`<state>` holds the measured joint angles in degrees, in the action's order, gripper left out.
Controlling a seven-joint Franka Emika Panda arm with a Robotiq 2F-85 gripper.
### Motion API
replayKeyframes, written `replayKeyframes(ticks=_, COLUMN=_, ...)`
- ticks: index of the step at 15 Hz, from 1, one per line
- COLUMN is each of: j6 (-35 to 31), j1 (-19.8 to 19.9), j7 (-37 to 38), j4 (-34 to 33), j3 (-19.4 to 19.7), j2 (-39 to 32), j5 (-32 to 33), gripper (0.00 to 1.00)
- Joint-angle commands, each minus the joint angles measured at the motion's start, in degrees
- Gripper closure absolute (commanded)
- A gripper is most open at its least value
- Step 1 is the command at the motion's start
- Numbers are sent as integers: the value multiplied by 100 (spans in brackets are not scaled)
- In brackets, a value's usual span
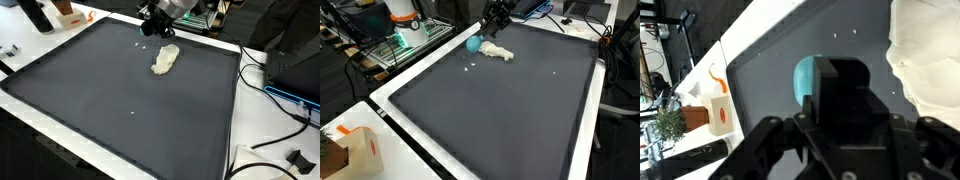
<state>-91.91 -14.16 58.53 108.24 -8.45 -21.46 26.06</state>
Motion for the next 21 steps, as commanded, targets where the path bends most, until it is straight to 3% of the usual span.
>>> replayKeyframes(ticks=1, j6=127, j1=-216, j7=-185, j4=-186, j3=120, j2=-190, j5=278, gripper=75)
replayKeyframes(ticks=10, j6=-176, j1=-414, j7=-388, j4=-151, j3=99, j2=-168, j5=766, gripper=75)
replayKeyframes(ticks=21, j6=-1258, j1=-435, j7=-788, j4=38, j3=73, j2=87, j5=825, gripper=75)
